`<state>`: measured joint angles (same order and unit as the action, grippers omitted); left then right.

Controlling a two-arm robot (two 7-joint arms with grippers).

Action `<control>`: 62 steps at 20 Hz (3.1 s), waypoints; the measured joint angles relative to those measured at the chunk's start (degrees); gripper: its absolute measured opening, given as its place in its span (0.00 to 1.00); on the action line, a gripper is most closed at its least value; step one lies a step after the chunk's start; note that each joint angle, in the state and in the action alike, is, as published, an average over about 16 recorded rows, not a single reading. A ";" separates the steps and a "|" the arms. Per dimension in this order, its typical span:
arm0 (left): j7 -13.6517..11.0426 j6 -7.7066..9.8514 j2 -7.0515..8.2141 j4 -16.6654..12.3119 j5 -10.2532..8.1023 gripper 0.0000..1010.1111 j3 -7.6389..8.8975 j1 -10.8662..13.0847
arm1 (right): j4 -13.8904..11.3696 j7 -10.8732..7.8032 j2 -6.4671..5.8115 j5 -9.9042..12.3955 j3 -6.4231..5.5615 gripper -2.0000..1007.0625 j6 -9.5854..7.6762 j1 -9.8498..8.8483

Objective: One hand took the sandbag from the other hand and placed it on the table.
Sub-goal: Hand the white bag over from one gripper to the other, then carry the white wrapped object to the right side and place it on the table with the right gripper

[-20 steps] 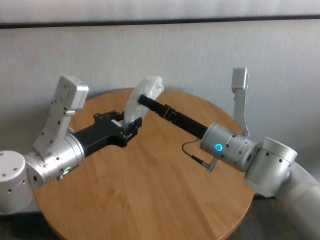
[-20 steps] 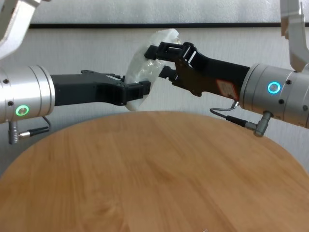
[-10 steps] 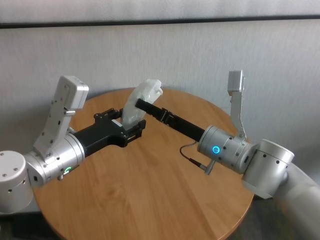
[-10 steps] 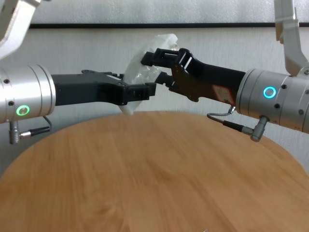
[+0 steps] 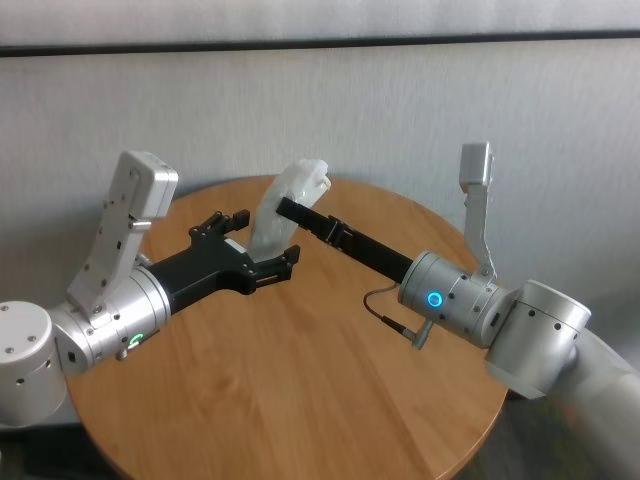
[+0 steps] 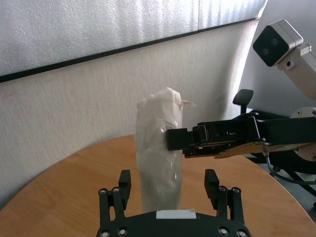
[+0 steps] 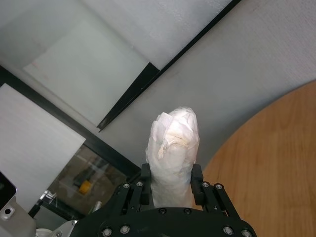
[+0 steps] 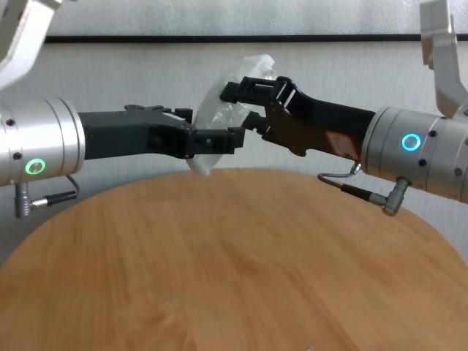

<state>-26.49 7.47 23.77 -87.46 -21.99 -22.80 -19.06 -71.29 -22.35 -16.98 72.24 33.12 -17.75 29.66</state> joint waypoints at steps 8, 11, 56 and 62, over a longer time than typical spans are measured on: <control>0.30 -0.13 0.06 -0.08 -0.06 0.99 -0.05 0.03 | 0.31 0.45 -0.43 0.89 0.52 0.47 1.38 0.13; 1.41 0.06 0.15 -0.40 0.15 0.99 0.02 0.23 | 0.49 0.58 -0.64 1.18 0.74 0.47 1.91 0.24; 10.03 5.15 -2.40 -3.29 4.42 0.99 4.76 3.96 | 1.33 4.36 -12.52 -2.98 -2.48 0.47 4.80 -2.79; 10.07 5.09 -2.36 -3.29 4.41 0.99 4.71 3.95 | 1.34 5.21 -14.49 -4.50 -3.30 0.47 3.83 -3.72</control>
<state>-16.41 12.56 21.41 -90.75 -17.58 -18.09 -15.11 -69.95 -17.14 -31.47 67.74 29.81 -13.92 25.95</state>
